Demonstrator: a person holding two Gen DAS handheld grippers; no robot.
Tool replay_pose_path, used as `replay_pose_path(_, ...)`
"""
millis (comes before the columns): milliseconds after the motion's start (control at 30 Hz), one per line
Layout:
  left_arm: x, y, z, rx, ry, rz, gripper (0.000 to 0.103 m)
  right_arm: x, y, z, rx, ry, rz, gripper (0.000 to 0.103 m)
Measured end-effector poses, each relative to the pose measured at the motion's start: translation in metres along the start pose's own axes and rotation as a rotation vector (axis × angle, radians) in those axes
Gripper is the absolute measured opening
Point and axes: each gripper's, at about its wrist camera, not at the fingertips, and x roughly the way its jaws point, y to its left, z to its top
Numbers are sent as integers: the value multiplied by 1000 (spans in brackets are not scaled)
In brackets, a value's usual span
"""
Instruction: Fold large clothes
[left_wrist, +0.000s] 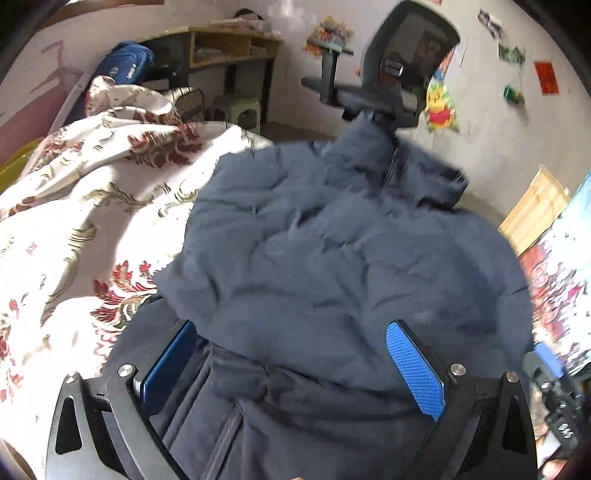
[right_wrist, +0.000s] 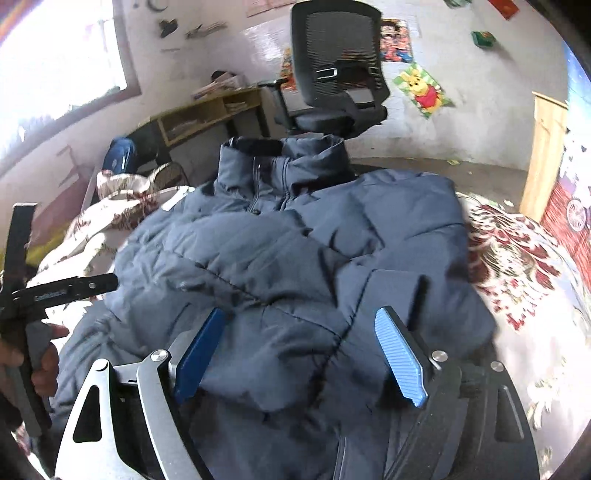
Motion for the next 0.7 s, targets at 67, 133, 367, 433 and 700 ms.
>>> replay_pose_path(67,-25,-3,2,1,-16,-29,103,-15,0,3,16,-11,-8,81)
replay_pose_path(133,-41,-8,3,32,-3,-38,103,-32,1,6,46,-22,-7,86)
replay_pose_path(367,-142,-15,-8,155,-127,-3,103,-111,22,2,103,-62,-1,93)
replay_pose_path(433,-175,-10,-12,170,-155,-14,103,-139,38,0,61,-66,-11,93)
replay_pose_path(700,-268,12,-20,177,-200,-53,103,-238,92,12,-65,-69,-38,93)
